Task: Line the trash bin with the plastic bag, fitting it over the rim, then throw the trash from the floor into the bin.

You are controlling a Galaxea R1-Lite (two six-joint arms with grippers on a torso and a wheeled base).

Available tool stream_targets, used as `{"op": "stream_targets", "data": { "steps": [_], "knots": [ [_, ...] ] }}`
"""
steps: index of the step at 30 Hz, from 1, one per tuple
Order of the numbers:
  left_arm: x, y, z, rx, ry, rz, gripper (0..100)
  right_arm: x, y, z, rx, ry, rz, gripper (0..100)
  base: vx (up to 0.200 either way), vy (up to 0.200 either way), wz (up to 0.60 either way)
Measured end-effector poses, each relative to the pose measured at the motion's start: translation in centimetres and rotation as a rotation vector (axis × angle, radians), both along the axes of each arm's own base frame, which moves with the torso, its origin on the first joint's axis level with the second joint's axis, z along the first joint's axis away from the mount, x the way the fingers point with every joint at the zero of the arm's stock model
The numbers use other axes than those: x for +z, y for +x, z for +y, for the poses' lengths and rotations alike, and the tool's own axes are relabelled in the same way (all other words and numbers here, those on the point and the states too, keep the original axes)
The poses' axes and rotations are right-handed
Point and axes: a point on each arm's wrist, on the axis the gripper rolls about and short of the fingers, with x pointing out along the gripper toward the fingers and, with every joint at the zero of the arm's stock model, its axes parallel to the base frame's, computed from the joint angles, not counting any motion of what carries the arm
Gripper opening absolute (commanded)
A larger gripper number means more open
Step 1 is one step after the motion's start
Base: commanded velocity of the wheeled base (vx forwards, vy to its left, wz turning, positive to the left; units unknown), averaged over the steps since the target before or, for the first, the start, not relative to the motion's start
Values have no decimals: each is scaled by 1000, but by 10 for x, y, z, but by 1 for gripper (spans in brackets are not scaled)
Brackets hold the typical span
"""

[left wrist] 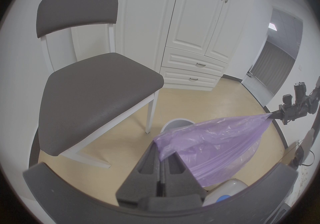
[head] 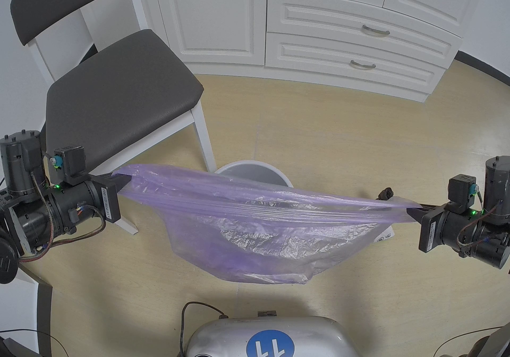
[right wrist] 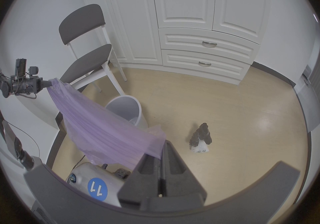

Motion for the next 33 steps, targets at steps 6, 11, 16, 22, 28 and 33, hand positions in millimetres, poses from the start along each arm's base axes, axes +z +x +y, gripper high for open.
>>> {"op": "stream_targets", "data": {
  "steps": [6,11,16,22,28,33],
  "knots": [
    [-1,2,2,10,1,3,0,0,-1,-2,1,-18,-6,0,0,0,0],
    [-1,3,2,13,1,2,0,1,-3,-3,0,-17,-16,0,0,0,0],
    [0,3,3,19,2,-6,0,6,-12,-7,23,-59,-54,0,0,0,0],
    [2,-2,4,13,15,-27,0,7,-29,-12,69,-110,-95,0,0,0,0],
    [9,-4,-3,-18,28,-90,0,12,-36,-6,117,-103,-126,0,0,0,0],
    [21,5,-21,-78,4,-163,0,22,-29,2,151,-101,-155,0,0,0,0]
  ]
}}
